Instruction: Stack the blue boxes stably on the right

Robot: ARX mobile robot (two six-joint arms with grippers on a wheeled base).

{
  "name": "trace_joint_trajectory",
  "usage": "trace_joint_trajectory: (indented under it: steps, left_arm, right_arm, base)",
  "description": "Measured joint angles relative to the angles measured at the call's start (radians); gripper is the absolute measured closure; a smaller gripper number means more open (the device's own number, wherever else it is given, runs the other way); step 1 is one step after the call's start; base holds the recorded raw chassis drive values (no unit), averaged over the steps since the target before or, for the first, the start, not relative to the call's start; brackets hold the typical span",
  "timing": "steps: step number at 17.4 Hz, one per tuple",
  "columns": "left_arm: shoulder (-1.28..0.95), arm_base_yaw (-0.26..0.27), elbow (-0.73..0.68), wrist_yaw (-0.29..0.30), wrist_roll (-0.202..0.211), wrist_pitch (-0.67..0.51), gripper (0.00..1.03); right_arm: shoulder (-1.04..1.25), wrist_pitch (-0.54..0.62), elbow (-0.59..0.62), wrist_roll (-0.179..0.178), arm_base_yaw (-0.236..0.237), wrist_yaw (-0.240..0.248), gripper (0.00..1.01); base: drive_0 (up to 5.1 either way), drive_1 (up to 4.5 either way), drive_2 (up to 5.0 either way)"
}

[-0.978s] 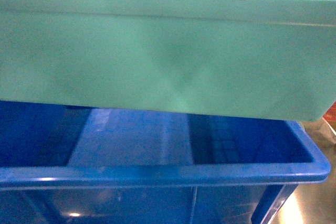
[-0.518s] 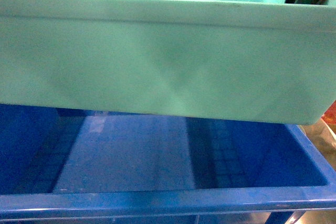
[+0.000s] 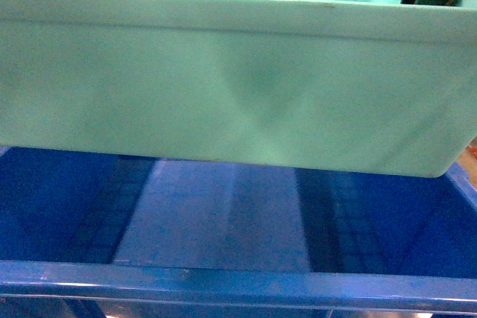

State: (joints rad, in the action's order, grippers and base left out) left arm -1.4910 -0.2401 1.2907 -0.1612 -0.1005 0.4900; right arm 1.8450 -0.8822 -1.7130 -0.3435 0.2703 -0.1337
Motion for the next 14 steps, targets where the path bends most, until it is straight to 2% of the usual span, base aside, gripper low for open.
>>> trace_joint_trajectory:
  steps: [8, 14]
  left_arm:
    - [0.0, -0.005, 0.0, 0.003, 0.0, -0.002, 1.01]
    - [0.0, -0.002, 0.0, 0.002, 0.0, 0.002, 1.01]
  right_arm:
    - [0.0, -0.003, 0.0, 0.0, -0.008, -0.002, 0.93]
    - [0.0, -0.001, 0.0, 0.001, -0.002, -0.002, 0.93]
  base:
    - [-1.6, -1.59, -1.6]
    - [0.0, 0.0, 0.0]
